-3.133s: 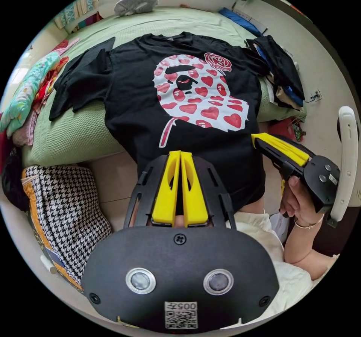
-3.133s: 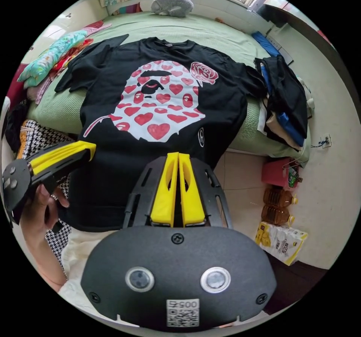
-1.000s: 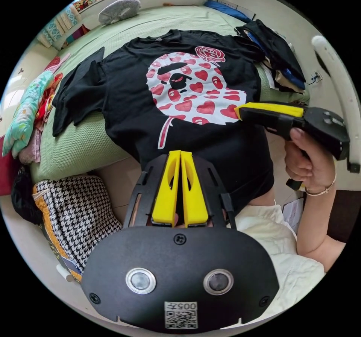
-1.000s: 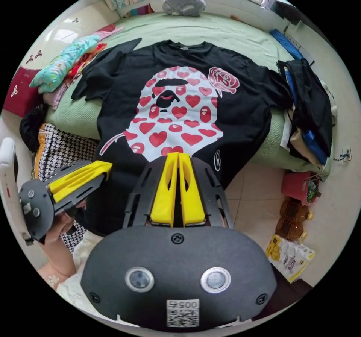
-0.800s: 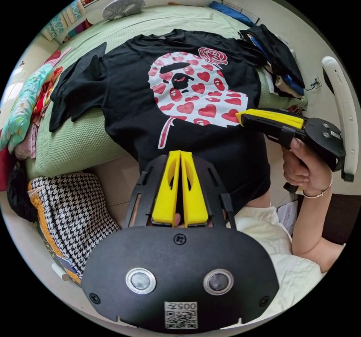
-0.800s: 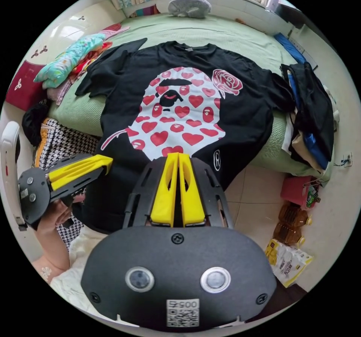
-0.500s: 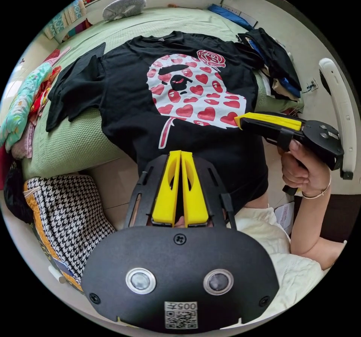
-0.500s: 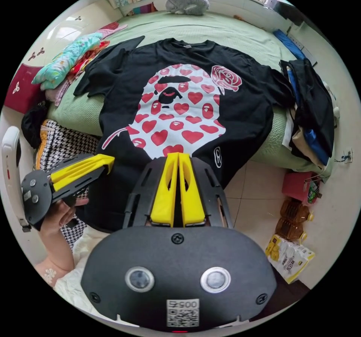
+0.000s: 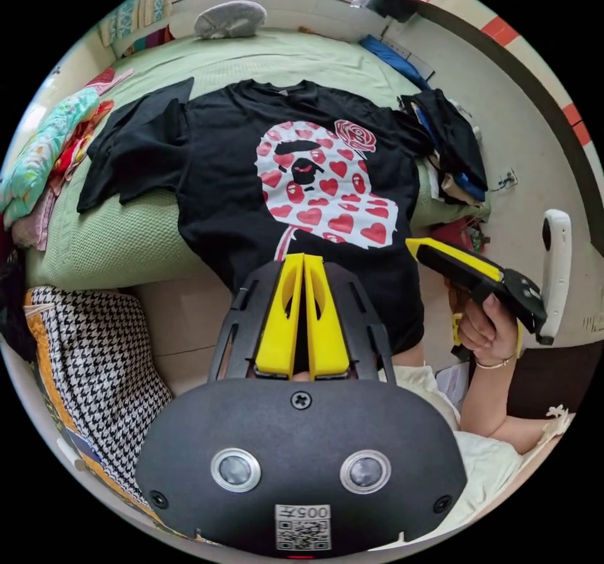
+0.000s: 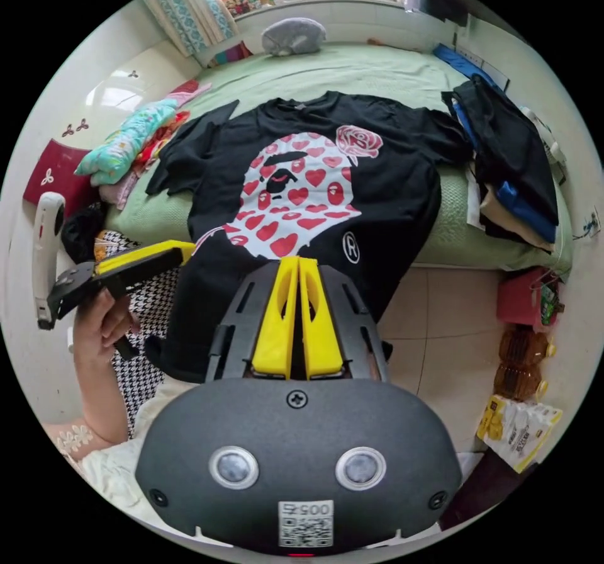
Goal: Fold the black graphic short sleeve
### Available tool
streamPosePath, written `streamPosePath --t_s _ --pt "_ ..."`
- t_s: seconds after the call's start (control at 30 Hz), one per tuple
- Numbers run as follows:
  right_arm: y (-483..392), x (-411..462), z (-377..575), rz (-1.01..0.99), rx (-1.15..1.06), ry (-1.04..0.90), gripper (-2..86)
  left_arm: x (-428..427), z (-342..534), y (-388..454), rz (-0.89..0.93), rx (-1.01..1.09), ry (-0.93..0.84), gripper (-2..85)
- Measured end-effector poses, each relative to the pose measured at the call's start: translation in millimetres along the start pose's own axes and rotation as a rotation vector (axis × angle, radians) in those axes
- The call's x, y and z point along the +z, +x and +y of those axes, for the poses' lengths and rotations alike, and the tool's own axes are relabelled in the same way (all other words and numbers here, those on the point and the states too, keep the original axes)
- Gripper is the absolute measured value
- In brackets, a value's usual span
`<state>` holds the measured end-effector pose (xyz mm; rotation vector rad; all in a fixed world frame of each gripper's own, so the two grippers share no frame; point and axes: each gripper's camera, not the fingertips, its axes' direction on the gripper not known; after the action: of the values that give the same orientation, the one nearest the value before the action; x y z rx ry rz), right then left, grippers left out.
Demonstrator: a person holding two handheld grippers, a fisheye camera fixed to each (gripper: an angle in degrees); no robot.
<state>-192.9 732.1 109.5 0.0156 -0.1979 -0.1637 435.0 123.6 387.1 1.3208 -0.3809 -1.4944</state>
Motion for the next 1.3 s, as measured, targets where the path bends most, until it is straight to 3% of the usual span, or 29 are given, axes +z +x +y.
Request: streamPosePath --t_s 0.2,0.37,0.83,1.3 --pt "-2.5 -6.6 5.8 -0.018 -0.006 0.085 -1.2 21.7 -10.8 -4.4 -0.079 -0.012 -0.023 -0.5" --pt "-7.0 19.1 1.8 0.064 -0.010 -0.035 -1.2 25.2 -1.9 5.9 -0.176 0.069 0.017 -0.5" --pt "-41.7 38.0 -0.8 0.226 -0.159 -0.079 -1.3 35.1 -14.9 -34.0 0.043 -0.042 -0.041 -0.5" --pt "-28.9 41.1 -9.4 0.119 -0.124 -0.105 -1.3 43.1 -24.0 -17.3 -0.031 -0.001 -0.045 -0.5"
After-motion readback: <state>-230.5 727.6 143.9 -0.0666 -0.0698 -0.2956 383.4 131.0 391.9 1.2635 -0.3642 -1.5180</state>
